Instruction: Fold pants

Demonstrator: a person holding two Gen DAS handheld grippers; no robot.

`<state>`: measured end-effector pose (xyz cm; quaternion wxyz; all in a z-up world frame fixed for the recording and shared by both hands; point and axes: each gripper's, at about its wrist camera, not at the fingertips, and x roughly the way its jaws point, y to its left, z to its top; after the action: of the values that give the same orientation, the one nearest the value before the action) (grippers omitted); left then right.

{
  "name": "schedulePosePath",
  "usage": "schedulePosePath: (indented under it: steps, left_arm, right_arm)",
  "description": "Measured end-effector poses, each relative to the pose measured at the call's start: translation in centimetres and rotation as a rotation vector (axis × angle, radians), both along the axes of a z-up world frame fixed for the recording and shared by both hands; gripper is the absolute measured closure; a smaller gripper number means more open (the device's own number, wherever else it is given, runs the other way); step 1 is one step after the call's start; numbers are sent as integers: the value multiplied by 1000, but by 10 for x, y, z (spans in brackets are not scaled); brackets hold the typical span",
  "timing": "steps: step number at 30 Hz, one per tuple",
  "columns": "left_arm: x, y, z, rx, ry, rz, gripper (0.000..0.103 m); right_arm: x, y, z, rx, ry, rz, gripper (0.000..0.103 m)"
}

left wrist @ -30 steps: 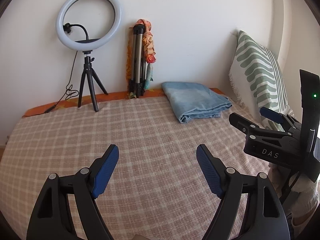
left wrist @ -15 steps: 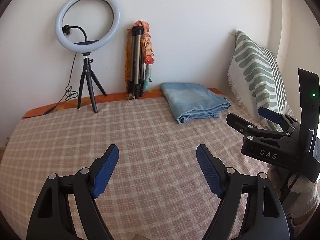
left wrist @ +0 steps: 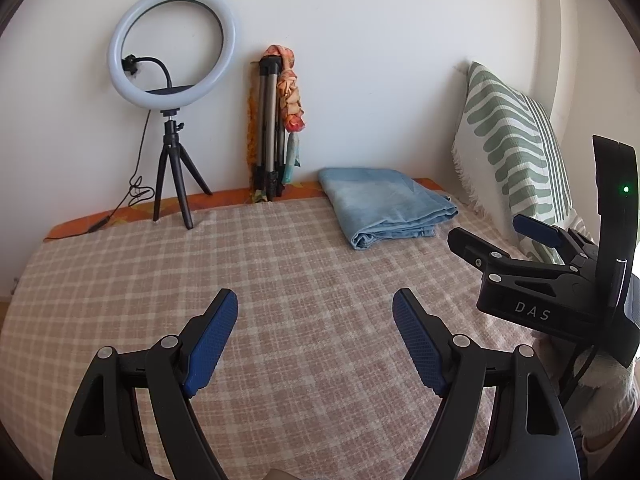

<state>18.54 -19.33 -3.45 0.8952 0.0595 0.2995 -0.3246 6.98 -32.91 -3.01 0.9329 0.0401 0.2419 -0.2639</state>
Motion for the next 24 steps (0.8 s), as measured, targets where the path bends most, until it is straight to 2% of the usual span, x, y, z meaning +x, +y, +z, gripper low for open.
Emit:
schedulePosePath:
  steps: [14, 24]
  left_arm:
    - [0, -3, -1, 6, 1, -1, 23]
    - [-4, -3, -1, 29, -20, 35, 23]
  right_arm:
    - [-3, 2, 0, 4, -1, -2, 0]
    - [-3, 3, 0, 2, 1, 0, 0]
